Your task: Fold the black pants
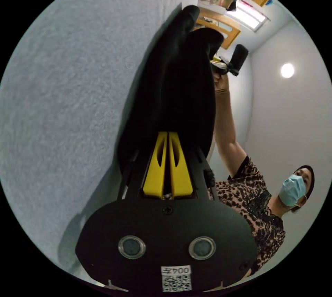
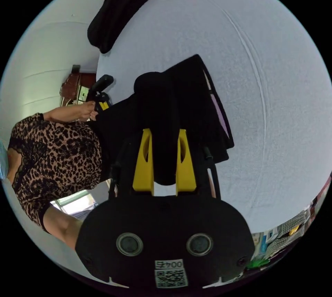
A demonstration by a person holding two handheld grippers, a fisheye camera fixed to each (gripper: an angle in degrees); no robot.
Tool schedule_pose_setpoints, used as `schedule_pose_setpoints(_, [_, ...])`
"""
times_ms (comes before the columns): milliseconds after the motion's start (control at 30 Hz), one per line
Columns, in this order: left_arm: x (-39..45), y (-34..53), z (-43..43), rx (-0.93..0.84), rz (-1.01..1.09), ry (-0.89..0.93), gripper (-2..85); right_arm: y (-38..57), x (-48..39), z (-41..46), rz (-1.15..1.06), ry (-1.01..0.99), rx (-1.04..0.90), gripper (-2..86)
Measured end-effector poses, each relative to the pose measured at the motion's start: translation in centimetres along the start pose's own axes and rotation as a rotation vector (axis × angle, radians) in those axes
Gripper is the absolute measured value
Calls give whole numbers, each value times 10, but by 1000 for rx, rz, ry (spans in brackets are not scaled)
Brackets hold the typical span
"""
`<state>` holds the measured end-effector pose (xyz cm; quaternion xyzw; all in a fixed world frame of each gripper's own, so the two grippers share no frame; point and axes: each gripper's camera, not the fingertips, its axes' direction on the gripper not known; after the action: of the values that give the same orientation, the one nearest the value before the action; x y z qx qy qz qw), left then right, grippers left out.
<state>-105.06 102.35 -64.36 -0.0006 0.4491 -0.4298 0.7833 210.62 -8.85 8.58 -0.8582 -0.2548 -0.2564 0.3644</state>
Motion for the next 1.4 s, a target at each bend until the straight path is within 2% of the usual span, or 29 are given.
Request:
schedule_pose_setpoints(100, [0,12,-6,97,-21,-5,4,8,32,-1,75,-62,9,112])
schedule_pose_setpoints(200, [6,29,-17,204,-10,-87,4,21,56,-8,146,-157,57,127])
schedule_pose_setpoints(300, [15,50,-33,318,46,-154,5,42,58,-33,232,-78,149,150])
schedule_pose_setpoints(367, [26,67,-44,370,142,-205,8,74,48,-63,358,33,315,146])
schedule_pose_setpoints(467, [50,85,-43,324,302,-346,19,117,13,-77,399,-24,533,157])
schedule_pose_setpoints(633, [80,106,-1,123,528,-664,77,151,-45,-29,497,-118,625,156])
schedule_pose_setpoints(700, [82,109,19,63,577,-719,97,153,-53,-8,563,-126,622,146])
schedule_pose_setpoints(900, [91,104,69,-36,736,-785,120,131,-34,27,858,-37,444,89])
schedule_pose_setpoints(1133, [93,84,112,-166,812,-791,125,118,-32,13,826,93,355,86])
schedule_pose_setpoints(1400, [94,80,133,-163,801,-760,127,116,-7,-1,841,-11,257,83])
